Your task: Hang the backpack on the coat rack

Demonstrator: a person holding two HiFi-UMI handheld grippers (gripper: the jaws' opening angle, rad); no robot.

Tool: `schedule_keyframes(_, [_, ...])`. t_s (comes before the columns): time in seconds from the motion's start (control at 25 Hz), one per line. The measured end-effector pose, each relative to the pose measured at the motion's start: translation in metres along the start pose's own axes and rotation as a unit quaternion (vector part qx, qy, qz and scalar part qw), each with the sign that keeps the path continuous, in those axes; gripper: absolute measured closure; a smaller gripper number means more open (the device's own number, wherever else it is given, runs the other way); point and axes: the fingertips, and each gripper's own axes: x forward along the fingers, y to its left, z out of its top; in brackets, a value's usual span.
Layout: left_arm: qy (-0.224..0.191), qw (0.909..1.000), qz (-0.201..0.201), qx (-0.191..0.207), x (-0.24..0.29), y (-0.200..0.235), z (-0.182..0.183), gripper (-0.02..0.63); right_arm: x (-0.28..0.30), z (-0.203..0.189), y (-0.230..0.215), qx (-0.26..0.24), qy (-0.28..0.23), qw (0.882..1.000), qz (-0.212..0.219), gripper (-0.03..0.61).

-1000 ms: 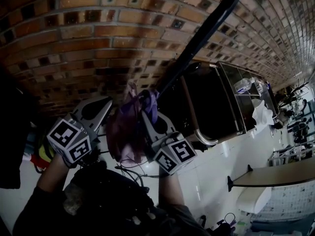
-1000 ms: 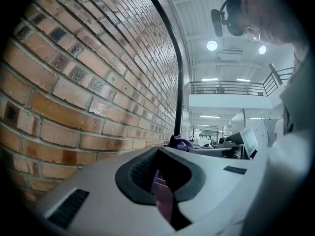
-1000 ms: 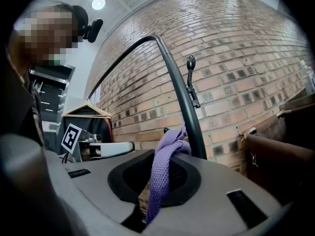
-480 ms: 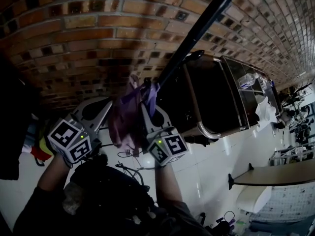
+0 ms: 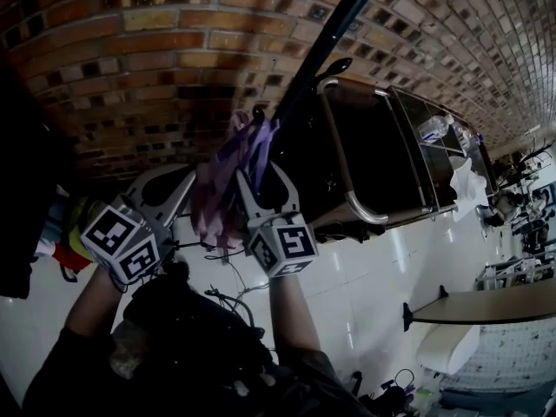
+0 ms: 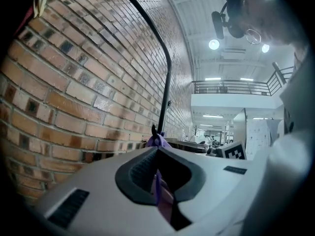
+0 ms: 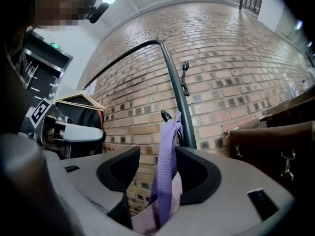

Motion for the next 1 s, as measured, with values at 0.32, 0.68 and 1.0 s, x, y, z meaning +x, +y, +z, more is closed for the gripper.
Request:
schedule_keyframes(0.32, [-0.008,0.9992,0.039,0.001,-0.049,-0.03,-0.009,0.589,-0.077,0.041,0.024,-0.029,-0.083,0.996,-0.005,0.449])
schedule_keyframes(0.68, [-0.03,0.9978,0.059,0.009,-0.104,-0.059,0.0,0.589,-0.111,0.068,0.093,-0.002,-0.123,0.989,0.086,0.569])
schedule_keyframes(1.0, [-0.048,0.9977,0.046,-0.011,-0.159,-0.066,0.0,0.588,-0.125,0.067,0.143,-0.006,-0.115,0.992,0.046,0.572])
